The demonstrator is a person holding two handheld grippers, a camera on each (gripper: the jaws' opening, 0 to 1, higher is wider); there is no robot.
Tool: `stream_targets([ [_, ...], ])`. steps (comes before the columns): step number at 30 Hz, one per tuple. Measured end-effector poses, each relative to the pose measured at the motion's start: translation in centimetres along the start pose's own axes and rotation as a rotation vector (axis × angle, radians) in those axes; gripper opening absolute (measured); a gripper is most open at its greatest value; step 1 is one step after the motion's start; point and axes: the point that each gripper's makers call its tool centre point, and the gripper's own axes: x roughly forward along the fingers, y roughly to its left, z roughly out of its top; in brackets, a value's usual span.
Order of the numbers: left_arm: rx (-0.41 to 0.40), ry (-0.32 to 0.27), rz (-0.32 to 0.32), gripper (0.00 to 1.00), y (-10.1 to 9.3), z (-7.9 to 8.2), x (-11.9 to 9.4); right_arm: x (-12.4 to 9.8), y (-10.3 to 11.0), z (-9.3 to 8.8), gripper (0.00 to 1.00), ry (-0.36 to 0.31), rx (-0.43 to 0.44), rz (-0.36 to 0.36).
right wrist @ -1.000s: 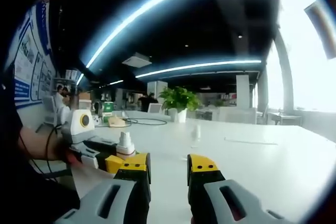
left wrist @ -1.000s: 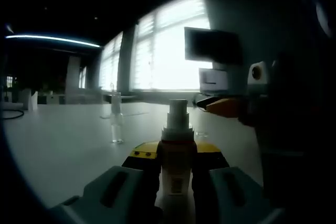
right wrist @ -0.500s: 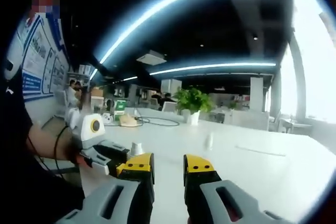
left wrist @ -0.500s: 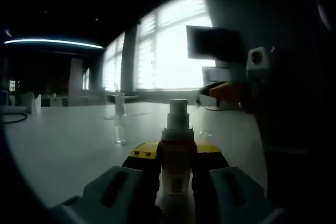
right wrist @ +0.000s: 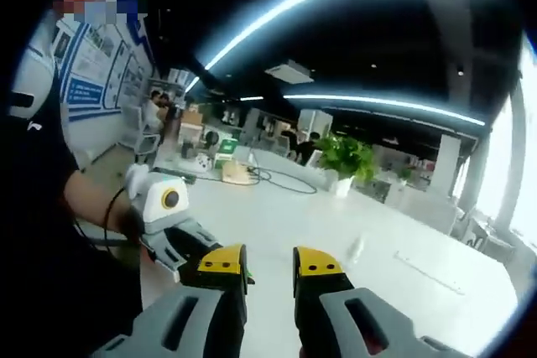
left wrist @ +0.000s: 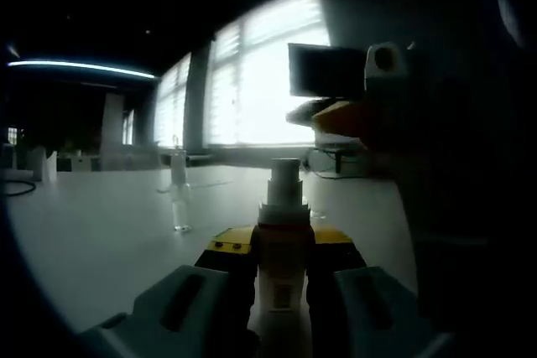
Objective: Clamp pump bottle remove cover press pump head put on cover
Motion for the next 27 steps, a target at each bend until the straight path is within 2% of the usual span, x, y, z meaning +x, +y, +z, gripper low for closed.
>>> stream_targets([
  [5, 0.002, 0.000, 0.001, 0.13, 0.0, 0.0, -0.1, 0.7, 0.6, 0.4, 0.16, 0.009, -0.011, 0.041],
  [9, 0.002, -0.001, 0.001, 0.13, -0.1, 0.0, -0.1, 1.0, 1.1, 0.1, 0.15, 0.044, -0.060, 0.071],
  [14, 0.001, 0.000, 0.001, 0.13, -0.2, 0.1, -0.1, 1.4, 1.1, 0.3, 0.09, 0.076, -0.097, 0.108],
  [24, 0.003, 0.000, 0.002, 0.13, 0.0, 0.1, -0.1, 2.3, 2.6, -0.2, 0.09, 0.220, -0.278, 0.267],
  [27, 0.006, 0.000, 0.002, 0.13, -0.1, 0.1, 0.0, 2.7, 3.2, -0.5, 0.09, 0.240, -0.318, 0.304],
])
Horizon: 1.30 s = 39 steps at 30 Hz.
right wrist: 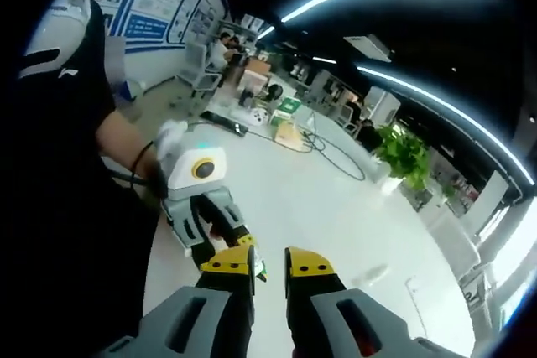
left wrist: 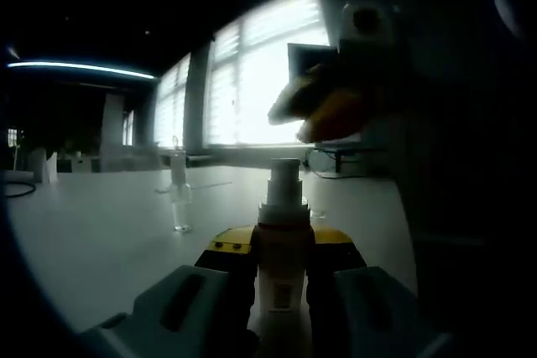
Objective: Clamp pump bottle remove cover press pump head put on cover
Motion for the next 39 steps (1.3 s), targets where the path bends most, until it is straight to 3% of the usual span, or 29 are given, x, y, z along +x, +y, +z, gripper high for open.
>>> stream_targets([
  [17, 0.005, -0.002, -0.001, 0.13, -0.3, 0.1, 0.0, 0.6, -0.4, 0.5, 0.03, 0.103, -0.122, 0.123],
  [28, 0.005, -0.002, -0.002, 0.13, 0.0, 0.0, 0.0, 0.7, 1.3, 0.2, 0.02, 0.248, -0.262, 0.303],
  [39, 0.004, -0.001, 0.000, 0.13, 0.1, 0.0, -0.1, 1.6, 1.2, 0.0, 0.00, 0.352, -0.340, 0.380],
])
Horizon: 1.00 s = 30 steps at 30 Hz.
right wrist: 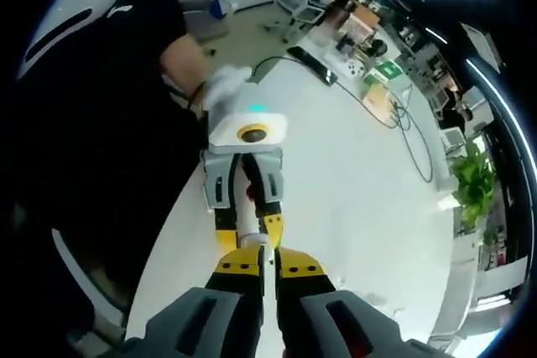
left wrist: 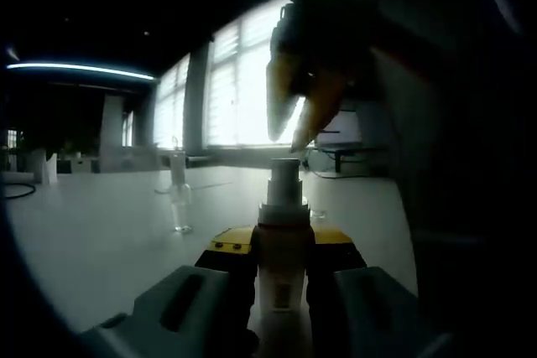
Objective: Clamp pump bottle remove cover press pump head put on cover
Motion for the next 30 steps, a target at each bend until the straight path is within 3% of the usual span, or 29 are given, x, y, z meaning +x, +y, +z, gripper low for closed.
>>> stream_targets([
  [3, 0.001, 0.000, -0.001, 0.13, -0.05, 0.01, -0.02, -0.11, -0.42, 0.44, 0.00, -0.019, 0.017, 0.008],
  [17, 0.003, -0.001, -0.002, 0.13, -0.16, 0.06, -0.03, 0.00, 0.51, -0.14, 0.00, 0.086, -0.098, 0.107],
  [30, 0.006, -0.002, -0.003, 0.13, -0.12, 0.07, -0.05, 0.39, 0.52, -0.39, 0.00, 0.107, -0.127, 0.144],
])
